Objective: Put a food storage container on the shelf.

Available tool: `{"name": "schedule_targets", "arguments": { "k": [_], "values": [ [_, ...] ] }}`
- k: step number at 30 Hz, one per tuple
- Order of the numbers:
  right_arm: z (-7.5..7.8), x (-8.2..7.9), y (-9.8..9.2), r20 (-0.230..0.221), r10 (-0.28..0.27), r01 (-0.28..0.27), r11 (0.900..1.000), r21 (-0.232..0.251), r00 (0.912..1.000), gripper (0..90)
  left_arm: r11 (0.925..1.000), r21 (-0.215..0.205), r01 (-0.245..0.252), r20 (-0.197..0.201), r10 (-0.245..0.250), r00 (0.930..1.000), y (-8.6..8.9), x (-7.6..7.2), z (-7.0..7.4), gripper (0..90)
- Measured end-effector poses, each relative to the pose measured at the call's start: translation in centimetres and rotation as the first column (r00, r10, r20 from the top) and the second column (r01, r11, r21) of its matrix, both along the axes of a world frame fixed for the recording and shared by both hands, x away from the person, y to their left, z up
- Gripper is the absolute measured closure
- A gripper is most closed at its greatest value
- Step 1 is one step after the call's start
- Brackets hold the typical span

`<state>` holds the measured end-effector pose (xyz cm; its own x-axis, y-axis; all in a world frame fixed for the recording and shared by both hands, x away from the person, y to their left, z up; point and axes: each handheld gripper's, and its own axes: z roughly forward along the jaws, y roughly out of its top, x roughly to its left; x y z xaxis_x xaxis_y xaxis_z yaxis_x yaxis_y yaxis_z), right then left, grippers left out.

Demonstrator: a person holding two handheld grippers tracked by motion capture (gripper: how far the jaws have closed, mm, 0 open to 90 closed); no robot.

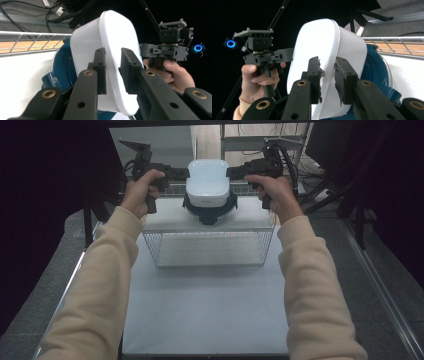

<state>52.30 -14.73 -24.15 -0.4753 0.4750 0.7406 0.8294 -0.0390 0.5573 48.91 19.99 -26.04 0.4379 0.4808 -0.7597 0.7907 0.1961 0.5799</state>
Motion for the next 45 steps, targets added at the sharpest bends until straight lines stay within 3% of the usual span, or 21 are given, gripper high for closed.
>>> {"name": "schedule_targets", "arguments": {
  "k": [2, 3, 5, 10, 13, 16, 19, 24, 26, 30, 31, 35, 38, 41, 45],
  "values": [
    [-0.3, 0.4, 0.0, -0.012, -0.02, 0.02, 1.0, -0.009, 0.9997, 73.3, 0.9999, 0.016, -0.003, -0.016, 0.003, 0.9999, -0.2, 0.4, -0.4, 73.3],
    [-0.4, 0.5, 0.0, -0.019, -0.025, 0.025, 0.999, -0.027, 0.9995, 72.8, 1.0, 0.001, -0.006, -0.018, 0.006, 0.9998, -0.3, 0.5, -0.6, 72.4],
    [-0.7, 0.8, -0.2, -0.025, -0.029, 0.029, 1.0, -0.006, 0.9993, 72.9, 0.9998, -0.017, -0.005, -0.018, 0.004, 0.9998, -0.2, 0.7, -0.8, 72.8],
    [-0.7, 0.8, -0.3, -0.021, -0.022, 0.021, 1.0, -0.005, 0.9995, 72.7, 0.9994, -0.034, -0.001, -0.008, 0.001, 1.0, -0.2, 0.7, -1.1, 72.6],
    [-0.7, 0.7, -0.3, -0.012, -0.027, 0.027, 1.0, -0.008, 0.9996, 71.6, 0.9997, -0.025, 0.004, 0.004, -0.004, 1.0, -0.2, 0.6, -1.2, 70.6],
    [-0.4, 0.4, -0.2, 0.018, -0.038, 0.038, 0.999, -0.032, 0.9991, 56.5, 0.9994, 0.031, -0.017, 0.037, 0.016, 0.9992, -0.4, 0.1, -1.0, 58.5],
    [0.3, -0.4, -0.7, 0.089, -0.068, 0.072, 0.996, -0.05, 0.9938, 44.1, 0.9961, 0.065, -0.059, 0.082, 0.054, 0.9952, -0.2, -0.9, -0.5, 42.6],
    [1.3, -3.1, -1.9, 0.221, -0.065, 0.084, 0.993, -0.08, 0.9732, 37.7, 0.9817, 0.16, -0.104, 0.2, 0.071, 0.9771, 0.5, -3.8, 0.4, 33.5],
    [1.4, -4.3, -2.4, 0.274, -0.047, 0.079, 0.991, -0.106, 0.9605, 35.9, 0.9791, 0.172, -0.109, 0.232, 0.067, 0.9703, 0.8, -5.1, 0.4, 32.2],
    [1.2, -6.7, -3.0, 0.375, -0.003, 0.075, 0.981, -0.178, 0.9269, 34.3, 0.9637, 0.231, -0.134, 0.295, 0.062, 0.9534, 1.2, -7.8, -0.1, 31.2],
    [1.0, -7.3, -3.2, 0.391, 0.014, 0.072, 0.976, -0.204, 0.9201, 33.1, 0.9612, 0.24, -0.137, 0.3, 0.061, 0.952, 1.2, -8.2, -0.2, 31.0],
    [-0.2, -9.1, -3.6, 0.417, 0.046, 0.07, 0.964, -0.258, 0.9077, 29.9, 0.9482, 0.282, -0.146, 0.331, 0.047, 0.9426, 1.5, -10.5, -1.2, 30.2],
    [-1.3, -10.5, -4.0, 0.438, 0.066, 0.07, 0.955, -0.288, 0.8966, 28.2, 0.9443, 0.296, -0.144, 0.343, 0.035, 0.9387, 1.7, -12.2, -2.1, 29.5],
    [-2.3, -12.0, -4.6, 0.462, 0.074, 0.077, 0.951, -0.3, 0.8839, 27.1, 0.9341, 0.329, -0.138, 0.349, 0.015, 0.9372, 1.8, -14.0, -3.2, 28.5],
    [-4.1, -14.3, -5.5, 0.494, 0.087, 0.089, 0.942, -0.323, 0.8651, 24.8, 0.9278, 0.348, -0.133, 0.356, 0.001, 0.9346, 2.0, -16.4, -5.0, 26.8]
  ]
}}
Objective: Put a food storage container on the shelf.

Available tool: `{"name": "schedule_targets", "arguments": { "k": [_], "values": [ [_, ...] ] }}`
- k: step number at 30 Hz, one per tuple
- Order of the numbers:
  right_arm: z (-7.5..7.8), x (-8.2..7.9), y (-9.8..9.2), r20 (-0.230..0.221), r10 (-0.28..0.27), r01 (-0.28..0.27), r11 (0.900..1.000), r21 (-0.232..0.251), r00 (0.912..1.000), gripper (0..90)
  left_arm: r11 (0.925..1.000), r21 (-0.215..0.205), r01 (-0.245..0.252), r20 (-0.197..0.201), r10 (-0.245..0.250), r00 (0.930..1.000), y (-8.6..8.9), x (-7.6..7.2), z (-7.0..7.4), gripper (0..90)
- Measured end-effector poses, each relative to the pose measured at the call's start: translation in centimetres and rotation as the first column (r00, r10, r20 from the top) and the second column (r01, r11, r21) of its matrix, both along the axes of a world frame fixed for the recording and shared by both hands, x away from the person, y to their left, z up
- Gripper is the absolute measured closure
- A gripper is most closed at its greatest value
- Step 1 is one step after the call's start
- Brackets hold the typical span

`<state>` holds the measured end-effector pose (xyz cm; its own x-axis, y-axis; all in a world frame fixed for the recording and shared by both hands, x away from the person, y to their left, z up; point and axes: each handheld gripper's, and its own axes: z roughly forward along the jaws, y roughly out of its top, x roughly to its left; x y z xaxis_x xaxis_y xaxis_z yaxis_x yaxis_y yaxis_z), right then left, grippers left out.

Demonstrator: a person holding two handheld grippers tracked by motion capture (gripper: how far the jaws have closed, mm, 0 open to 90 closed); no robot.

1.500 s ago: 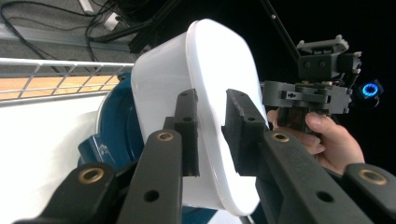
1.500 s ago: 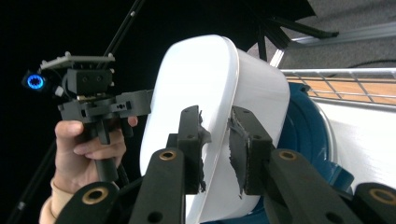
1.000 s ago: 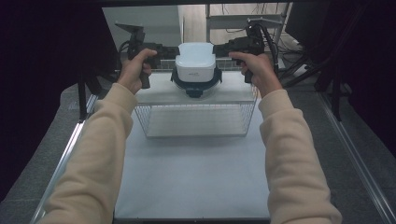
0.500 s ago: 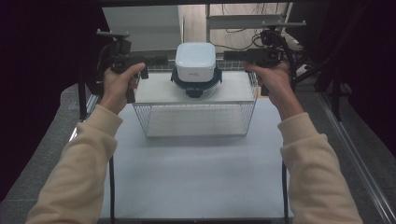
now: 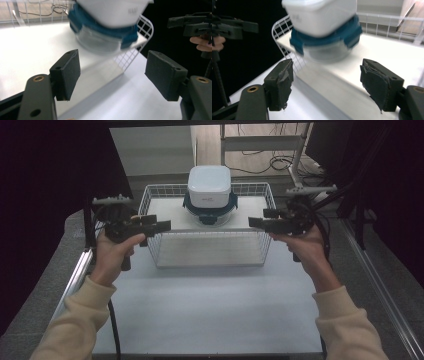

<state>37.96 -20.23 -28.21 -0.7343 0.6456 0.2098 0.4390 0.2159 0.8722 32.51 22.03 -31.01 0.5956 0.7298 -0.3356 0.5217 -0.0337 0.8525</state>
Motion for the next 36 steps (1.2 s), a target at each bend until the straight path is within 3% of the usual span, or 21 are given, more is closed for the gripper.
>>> {"name": "schedule_targets", "arguments": {
  "k": [6, 10, 12, 15, 19, 22, 24, 27, 31, 34, 36],
  "values": [
    [-2.6, -3.6, -1.4, 0.039, -0.001, 0.002, 0.999, -0.033, 0.9992, 22.3, 0.9987, 0.051, 0.0, 0.014, -0.001, 0.9999, 0.1, -3.3, -3.0, 24.1],
    [-5.1, -5.6, -2.1, 0.04, 0.014, -0.012, 0.999, -0.035, 0.9991, 21.8, 0.9917, 0.127, -0.02, 0.011, 0.018, 0.9998, 0.4, -5.1, -5.4, 21.2],
    [-6.5, -6.1, -2.4, 0.018, 0.016, -0.016, 0.999, -0.03, 0.9997, 21.8, 0.9905, 0.136, -0.022, -0.011, 0.023, 0.9997, 0.7, -5.8, -6.9, 20.0],
    [-8.8, -6.8, -3.0, -0.026, -0.007, 0.006, 0.999, -0.048, 0.9996, 21.8, 0.993, 0.117, -0.013, -0.068, 0.022, 0.9975, 0.8, -6.7, -9.6, 19.7],
    [-11.7, -7.5, -3.2, -0.075, -0.043, 0.033, 0.991, -0.13, 0.9963, 21.8, 0.9928, 0.12, -0.003, -0.124, 0.018, 0.9921, 0.6, -6.9, -12.2, 19.6],
    [-13.7, -7.8, -3.3, -0.112, -0.077, 0.053, 0.978, -0.2, 0.9908, 21.9, 0.9923, 0.123, -0.01, -0.15, 0.028, 0.9883, 0.5, -6.5, -13.7, 19.8],
    [-14.7, -7.9, -3.5, -0.134, -0.095, 0.063, 0.974, -0.22, 0.9864, 21.9, 0.9933, 0.115, -0.011, -0.161, 0.03, 0.9864, 0.5, -6.3, -14.5, 19.8],
    [-15.8, -7.7, -3.7, -0.159, -0.101, 0.063, 0.972, -0.224, 0.9822, 21.9, 0.988, 0.155, -0.007, -0.175, 0.034, 0.9839, 0.2, -6.0, -15.2, 19.5],
    [-15.9, -7.6, -3.8, -0.156, -0.103, 0.065, 0.971, -0.229, 0.9824, 21.9, 0.9875, 0.157, -0.012, -0.176, 0.04, 0.9835, 0.3, -6.1, -15.4, 19.6],
    [-15.6, -7.8, -3.9, -0.156, -0.073, 0.044, 0.982, -0.184, 0.985, 21.7, 0.9852, 0.17, -0.019, -0.181, 0.05, 0.9822, 0.3, -6.1, -15.7, 19.5],
    [-15.6, -7.8, -4.1, -0.149, -0.075, 0.048, 0.983, -0.175, 0.986, 21.4, 0.9838, 0.177, -0.026, -0.185, 0.059, 0.981, 0.3, -5.9, -15.9, 19.5]
  ]
}}
